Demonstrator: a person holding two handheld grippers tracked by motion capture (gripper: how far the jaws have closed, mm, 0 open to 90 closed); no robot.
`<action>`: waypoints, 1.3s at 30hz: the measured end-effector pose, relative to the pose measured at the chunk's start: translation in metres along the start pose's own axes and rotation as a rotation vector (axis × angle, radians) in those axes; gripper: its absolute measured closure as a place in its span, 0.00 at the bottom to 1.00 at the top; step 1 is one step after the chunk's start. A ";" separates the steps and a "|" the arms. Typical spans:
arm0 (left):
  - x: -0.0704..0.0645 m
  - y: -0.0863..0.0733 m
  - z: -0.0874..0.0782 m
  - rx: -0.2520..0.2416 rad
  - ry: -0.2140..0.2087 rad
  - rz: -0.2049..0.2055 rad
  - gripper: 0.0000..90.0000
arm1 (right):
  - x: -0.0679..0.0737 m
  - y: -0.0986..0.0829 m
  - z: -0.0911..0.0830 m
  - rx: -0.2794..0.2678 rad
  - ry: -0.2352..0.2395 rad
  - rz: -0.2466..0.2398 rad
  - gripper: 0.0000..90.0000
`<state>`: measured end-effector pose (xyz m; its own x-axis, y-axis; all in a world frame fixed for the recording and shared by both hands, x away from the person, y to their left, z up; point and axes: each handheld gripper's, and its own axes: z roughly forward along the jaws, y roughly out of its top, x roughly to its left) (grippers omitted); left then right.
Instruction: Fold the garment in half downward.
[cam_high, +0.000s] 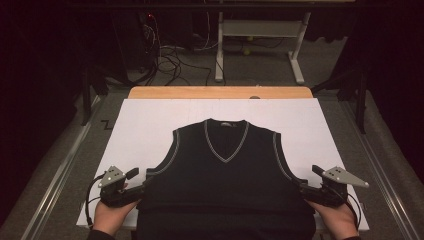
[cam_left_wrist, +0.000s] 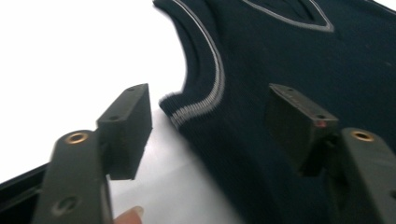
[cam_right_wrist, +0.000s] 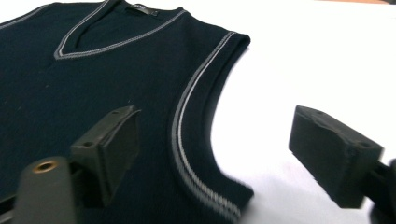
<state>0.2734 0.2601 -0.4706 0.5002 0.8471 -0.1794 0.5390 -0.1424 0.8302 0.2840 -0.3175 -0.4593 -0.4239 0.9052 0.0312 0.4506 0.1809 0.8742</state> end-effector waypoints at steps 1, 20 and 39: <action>0.001 0.002 0.002 -0.006 0.002 -0.006 0.27 | 0.000 0.002 0.003 -0.003 0.000 0.000 0.16; 0.006 0.045 0.029 -0.005 -0.015 0.016 0.00 | 0.003 0.036 0.037 -0.011 -0.009 -0.007 0.00; 0.019 0.107 0.116 0.122 0.020 -0.017 0.00 | -0.008 0.060 0.074 0.026 -0.027 -0.006 0.00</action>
<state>0.4194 0.2014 -0.4462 0.4771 0.8599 -0.1813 0.6267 -0.1882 0.7562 0.3721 -0.2854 -0.4428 -0.4055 0.9140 0.0126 0.4684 0.1960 0.8615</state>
